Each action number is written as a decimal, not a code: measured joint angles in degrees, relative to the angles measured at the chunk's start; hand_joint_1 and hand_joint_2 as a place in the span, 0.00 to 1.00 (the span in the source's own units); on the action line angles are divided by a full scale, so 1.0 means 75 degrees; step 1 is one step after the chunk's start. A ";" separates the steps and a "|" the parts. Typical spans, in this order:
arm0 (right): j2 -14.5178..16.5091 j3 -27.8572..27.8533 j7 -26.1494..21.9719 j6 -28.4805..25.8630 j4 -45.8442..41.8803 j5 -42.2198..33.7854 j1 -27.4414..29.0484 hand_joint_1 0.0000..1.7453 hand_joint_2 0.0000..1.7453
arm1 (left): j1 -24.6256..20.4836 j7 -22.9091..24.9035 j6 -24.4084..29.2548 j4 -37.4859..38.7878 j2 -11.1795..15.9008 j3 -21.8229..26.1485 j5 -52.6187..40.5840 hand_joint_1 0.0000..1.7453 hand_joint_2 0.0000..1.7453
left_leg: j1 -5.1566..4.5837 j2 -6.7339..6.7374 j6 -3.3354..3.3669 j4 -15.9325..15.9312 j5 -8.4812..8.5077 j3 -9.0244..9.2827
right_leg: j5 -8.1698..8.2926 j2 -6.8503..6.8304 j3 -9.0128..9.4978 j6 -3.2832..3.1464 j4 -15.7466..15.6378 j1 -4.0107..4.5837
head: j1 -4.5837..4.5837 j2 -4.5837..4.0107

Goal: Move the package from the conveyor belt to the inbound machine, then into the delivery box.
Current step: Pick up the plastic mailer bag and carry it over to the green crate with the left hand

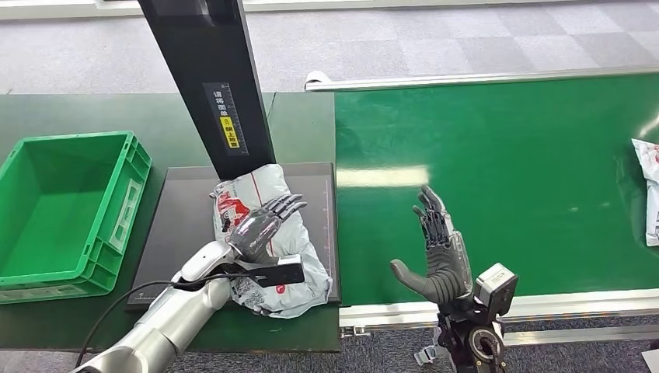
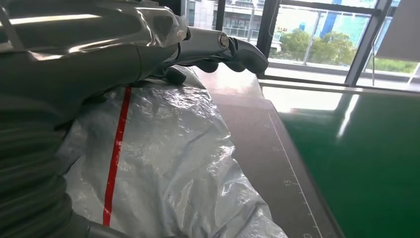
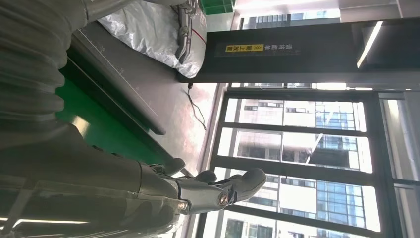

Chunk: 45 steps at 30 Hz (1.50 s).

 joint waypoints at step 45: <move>-0.0073 -0.0280 -0.0021 -0.0511 -0.0632 -0.0334 0.0874 0.00 1.00 | -0.1235 0.0445 0.0555 -0.4062 0.1560 0.0110 -0.0788 1.00 1.00 | 0.0002 0.0011 -0.0001 -0.0001 0.0009 -0.0023 | 0.0004 0.0007 -0.0035 -0.0005 0.0002 0.0002 | 0.0001 0.0000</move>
